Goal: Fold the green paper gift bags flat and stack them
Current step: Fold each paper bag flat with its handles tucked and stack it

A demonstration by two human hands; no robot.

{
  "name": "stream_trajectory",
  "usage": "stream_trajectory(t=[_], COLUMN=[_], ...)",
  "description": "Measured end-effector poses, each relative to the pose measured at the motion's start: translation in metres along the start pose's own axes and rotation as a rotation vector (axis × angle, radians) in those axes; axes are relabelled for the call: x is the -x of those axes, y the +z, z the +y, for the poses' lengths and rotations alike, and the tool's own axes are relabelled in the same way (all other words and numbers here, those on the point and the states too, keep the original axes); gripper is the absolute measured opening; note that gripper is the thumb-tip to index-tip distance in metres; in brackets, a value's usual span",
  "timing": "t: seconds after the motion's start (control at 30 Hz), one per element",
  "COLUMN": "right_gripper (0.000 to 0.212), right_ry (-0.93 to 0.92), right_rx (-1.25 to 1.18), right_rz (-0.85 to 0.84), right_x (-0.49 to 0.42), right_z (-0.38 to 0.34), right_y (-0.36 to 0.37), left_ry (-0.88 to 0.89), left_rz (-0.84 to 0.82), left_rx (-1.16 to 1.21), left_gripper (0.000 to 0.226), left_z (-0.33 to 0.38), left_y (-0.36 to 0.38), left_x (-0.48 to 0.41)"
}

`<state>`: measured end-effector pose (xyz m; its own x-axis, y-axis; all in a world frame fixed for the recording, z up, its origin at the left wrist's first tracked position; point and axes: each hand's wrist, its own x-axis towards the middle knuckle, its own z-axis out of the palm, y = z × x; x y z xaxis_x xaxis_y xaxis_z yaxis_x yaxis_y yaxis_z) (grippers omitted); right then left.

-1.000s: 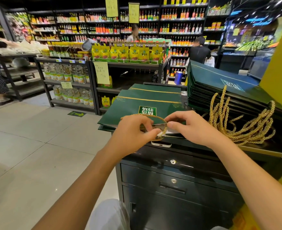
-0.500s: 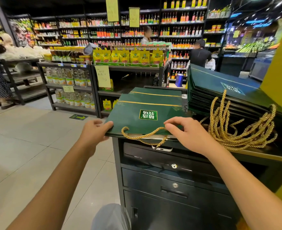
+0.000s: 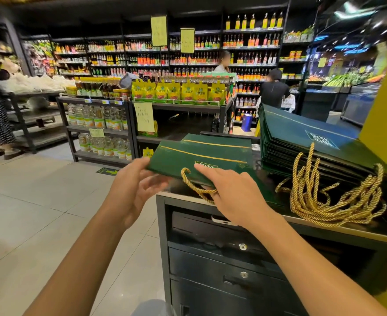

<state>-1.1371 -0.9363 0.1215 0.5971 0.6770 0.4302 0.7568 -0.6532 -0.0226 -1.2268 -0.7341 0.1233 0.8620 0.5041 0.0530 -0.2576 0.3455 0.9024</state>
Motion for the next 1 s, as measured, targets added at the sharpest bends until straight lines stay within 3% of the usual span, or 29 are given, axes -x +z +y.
stream_trajectory(t=[0.07, 0.17, 0.3, 0.43, 0.57, 0.67, 0.87, 1.0], right_gripper=[0.072, 0.067, 0.020, 0.014, 0.009, 0.006, 0.015, 0.018], right_ry=[0.051, 0.140, 0.170, 0.373, 0.587, 0.540, 0.401, 0.393], right_rx=[-0.058, -0.272, -0.725, -1.244, -1.624, -1.692, -1.483, -1.397], right_rz=[0.083, 0.281, 0.561, 0.668, 0.605, 0.565, 0.276, -0.011], right_x=[0.000, -0.001, -0.005, -0.006, -0.011, -0.012, -0.003, 0.015], right_z=[0.000, 0.003, 0.006, -0.012, -0.025, -0.026, -0.004, 0.008], right_y=[-0.010, -0.015, -0.020, -0.035, -0.030, -0.025, -0.012, -0.004], left_ry=[0.019, -0.028, -0.150, -0.191, -0.198, -0.136, 0.017, 0.042], left_rz=[-0.037, -0.046, -0.117, -0.200, -0.283, -0.169, -0.032, 0.048], left_rx=[0.022, -0.048, -0.151, -0.135, -0.021, 0.082, 0.248, 0.098], left_gripper=[0.036, 0.036, 0.033, 0.026, 0.030, 0.031, 0.033, 0.036], left_z=[0.002, -0.005, -0.025, -0.039, -0.047, -0.053, -0.038, -0.029], left_y=[0.003, 0.007, 0.019, 0.031, 0.037, 0.032, 0.011, -0.013], left_x=[-0.002, -0.005, 0.000, 0.010, 0.019, 0.014, 0.002, -0.008])
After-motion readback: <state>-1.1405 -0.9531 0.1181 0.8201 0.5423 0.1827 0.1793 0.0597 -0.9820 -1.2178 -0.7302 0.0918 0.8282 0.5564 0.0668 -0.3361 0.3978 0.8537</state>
